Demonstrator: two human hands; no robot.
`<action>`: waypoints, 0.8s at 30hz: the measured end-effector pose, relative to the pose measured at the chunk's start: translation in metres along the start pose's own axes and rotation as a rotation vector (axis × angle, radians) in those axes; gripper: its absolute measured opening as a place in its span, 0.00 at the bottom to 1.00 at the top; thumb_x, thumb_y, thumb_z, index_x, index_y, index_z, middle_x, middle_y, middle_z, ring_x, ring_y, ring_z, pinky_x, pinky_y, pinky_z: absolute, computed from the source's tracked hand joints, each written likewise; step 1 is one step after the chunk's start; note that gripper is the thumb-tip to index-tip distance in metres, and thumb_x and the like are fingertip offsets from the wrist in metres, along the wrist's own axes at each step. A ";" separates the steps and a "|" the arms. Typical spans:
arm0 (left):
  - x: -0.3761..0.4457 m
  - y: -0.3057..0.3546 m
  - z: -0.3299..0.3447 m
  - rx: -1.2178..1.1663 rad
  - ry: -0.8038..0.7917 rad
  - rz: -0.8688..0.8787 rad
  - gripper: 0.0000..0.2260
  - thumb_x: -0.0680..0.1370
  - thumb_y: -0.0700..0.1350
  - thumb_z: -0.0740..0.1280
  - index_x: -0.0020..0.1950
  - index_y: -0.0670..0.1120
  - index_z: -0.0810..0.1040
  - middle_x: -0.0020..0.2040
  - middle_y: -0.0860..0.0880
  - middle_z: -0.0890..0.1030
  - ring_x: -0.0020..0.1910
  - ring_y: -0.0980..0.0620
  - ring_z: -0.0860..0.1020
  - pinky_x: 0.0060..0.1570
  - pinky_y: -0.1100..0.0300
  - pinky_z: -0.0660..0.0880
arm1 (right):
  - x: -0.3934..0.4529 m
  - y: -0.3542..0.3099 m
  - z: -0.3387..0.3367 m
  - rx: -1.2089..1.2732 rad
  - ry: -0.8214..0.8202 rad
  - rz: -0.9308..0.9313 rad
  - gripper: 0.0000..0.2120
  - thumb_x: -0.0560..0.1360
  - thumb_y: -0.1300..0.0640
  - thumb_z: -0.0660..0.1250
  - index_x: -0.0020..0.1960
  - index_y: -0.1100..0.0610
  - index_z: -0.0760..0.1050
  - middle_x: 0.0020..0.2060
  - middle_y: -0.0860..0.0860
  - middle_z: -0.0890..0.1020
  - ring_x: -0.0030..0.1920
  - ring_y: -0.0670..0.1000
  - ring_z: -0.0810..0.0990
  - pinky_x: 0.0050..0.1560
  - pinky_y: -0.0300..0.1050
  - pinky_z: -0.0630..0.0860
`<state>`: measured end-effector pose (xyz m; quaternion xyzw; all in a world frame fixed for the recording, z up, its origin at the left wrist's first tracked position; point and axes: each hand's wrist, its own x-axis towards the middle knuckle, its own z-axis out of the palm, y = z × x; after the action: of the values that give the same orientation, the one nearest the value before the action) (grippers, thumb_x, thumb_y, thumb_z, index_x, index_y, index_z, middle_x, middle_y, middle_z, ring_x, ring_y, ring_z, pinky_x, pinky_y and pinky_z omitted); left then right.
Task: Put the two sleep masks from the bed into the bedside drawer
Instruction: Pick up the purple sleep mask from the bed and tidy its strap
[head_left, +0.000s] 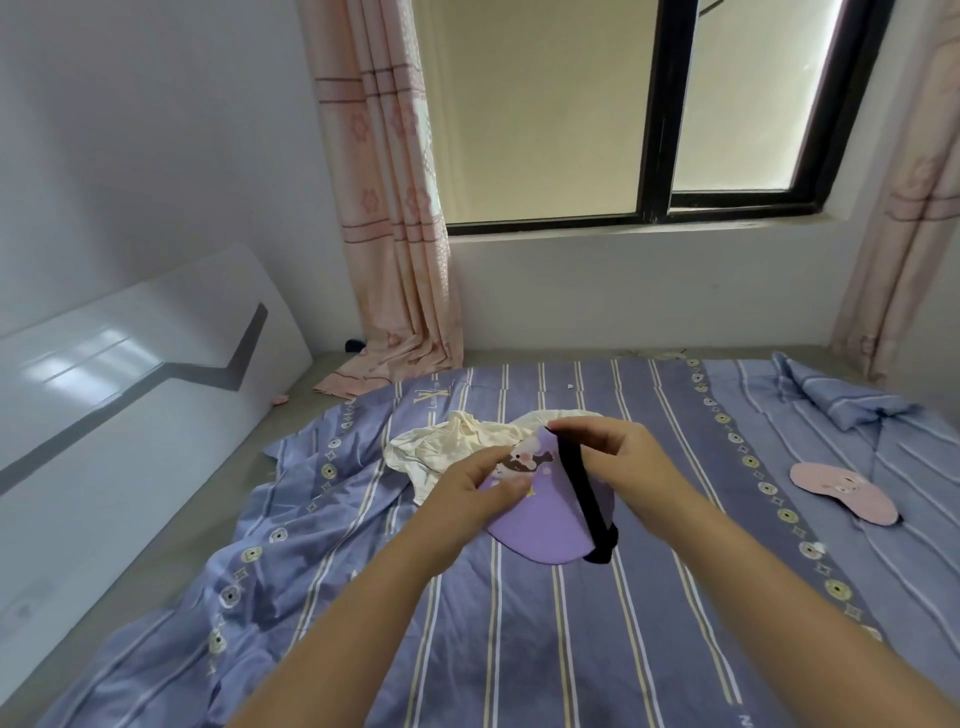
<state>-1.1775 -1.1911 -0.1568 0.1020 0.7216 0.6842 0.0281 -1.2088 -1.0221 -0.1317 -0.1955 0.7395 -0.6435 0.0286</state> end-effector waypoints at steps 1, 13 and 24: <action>-0.001 0.002 0.000 0.039 -0.015 -0.011 0.16 0.76 0.34 0.64 0.42 0.56 0.79 0.34 0.63 0.84 0.35 0.69 0.79 0.34 0.77 0.74 | 0.001 0.000 -0.001 -0.019 -0.015 0.010 0.11 0.72 0.68 0.64 0.51 0.57 0.78 0.45 0.52 0.80 0.44 0.46 0.77 0.40 0.26 0.73; -0.010 -0.017 0.029 -0.295 0.294 -0.158 0.09 0.79 0.35 0.57 0.52 0.43 0.75 0.39 0.49 0.80 0.30 0.58 0.79 0.27 0.66 0.76 | -0.004 0.029 0.010 0.201 0.294 0.032 0.10 0.71 0.68 0.65 0.43 0.54 0.79 0.38 0.50 0.82 0.41 0.50 0.80 0.44 0.43 0.78; -0.017 -0.011 0.002 0.125 0.089 -0.072 0.09 0.80 0.36 0.59 0.50 0.46 0.76 0.44 0.49 0.80 0.39 0.59 0.79 0.38 0.68 0.75 | -0.005 0.026 -0.001 0.279 -0.042 0.158 0.16 0.75 0.69 0.57 0.39 0.54 0.78 0.23 0.44 0.81 0.26 0.41 0.76 0.28 0.30 0.73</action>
<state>-1.1614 -1.1931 -0.1692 0.0471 0.7666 0.6402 0.0142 -1.2109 -1.0168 -0.1575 -0.1442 0.6553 -0.7315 0.1214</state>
